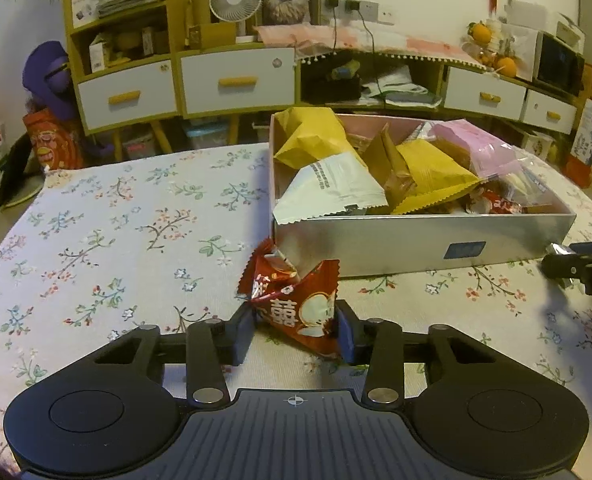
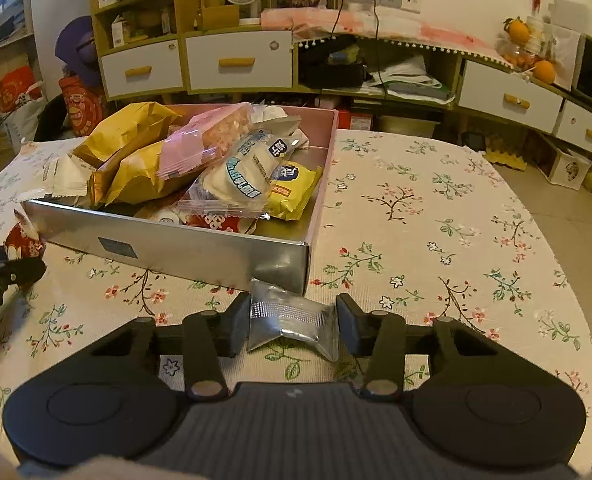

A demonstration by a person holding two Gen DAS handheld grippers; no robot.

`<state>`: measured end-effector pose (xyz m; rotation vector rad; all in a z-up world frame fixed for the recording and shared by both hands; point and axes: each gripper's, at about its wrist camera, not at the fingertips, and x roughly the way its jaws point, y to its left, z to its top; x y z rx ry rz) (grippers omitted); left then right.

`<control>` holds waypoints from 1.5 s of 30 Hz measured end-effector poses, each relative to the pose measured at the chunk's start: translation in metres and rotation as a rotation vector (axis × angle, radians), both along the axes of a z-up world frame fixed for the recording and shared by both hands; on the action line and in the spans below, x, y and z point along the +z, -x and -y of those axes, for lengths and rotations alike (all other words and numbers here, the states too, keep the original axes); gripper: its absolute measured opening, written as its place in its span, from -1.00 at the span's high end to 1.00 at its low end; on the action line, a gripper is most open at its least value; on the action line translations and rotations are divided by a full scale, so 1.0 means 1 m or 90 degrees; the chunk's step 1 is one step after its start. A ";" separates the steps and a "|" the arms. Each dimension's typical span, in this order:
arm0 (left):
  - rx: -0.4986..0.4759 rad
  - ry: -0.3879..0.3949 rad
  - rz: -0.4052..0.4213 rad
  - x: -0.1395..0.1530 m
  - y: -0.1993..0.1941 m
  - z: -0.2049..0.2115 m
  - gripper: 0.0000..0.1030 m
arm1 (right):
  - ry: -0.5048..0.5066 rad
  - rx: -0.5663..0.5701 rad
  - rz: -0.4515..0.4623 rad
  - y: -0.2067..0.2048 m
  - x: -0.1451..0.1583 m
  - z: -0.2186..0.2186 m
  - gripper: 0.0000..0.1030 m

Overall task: Organize snacks
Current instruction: 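Grasp the red candy wrapper with the left tool while the right tool grasps the silver packet, then carry the red wrapper and silver packet into the box and open both tools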

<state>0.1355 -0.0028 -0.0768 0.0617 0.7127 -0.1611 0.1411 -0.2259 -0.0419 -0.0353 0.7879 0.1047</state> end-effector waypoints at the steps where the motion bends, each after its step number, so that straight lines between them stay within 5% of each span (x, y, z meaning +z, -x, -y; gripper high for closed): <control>1: -0.001 0.003 -0.003 0.000 0.000 -0.001 0.29 | 0.001 0.003 0.000 0.001 0.000 0.000 0.21; 19: -0.028 0.028 -0.007 0.021 0.019 -0.011 0.73 | -0.032 0.012 0.018 0.015 0.019 0.009 0.26; 33: -0.035 0.077 0.027 0.055 0.030 -0.015 0.74 | -0.087 -0.003 0.057 0.013 0.043 0.014 0.26; 45: -0.084 0.067 0.025 0.069 -0.022 0.030 0.73 | -0.121 0.035 0.085 -0.052 0.062 -0.020 0.26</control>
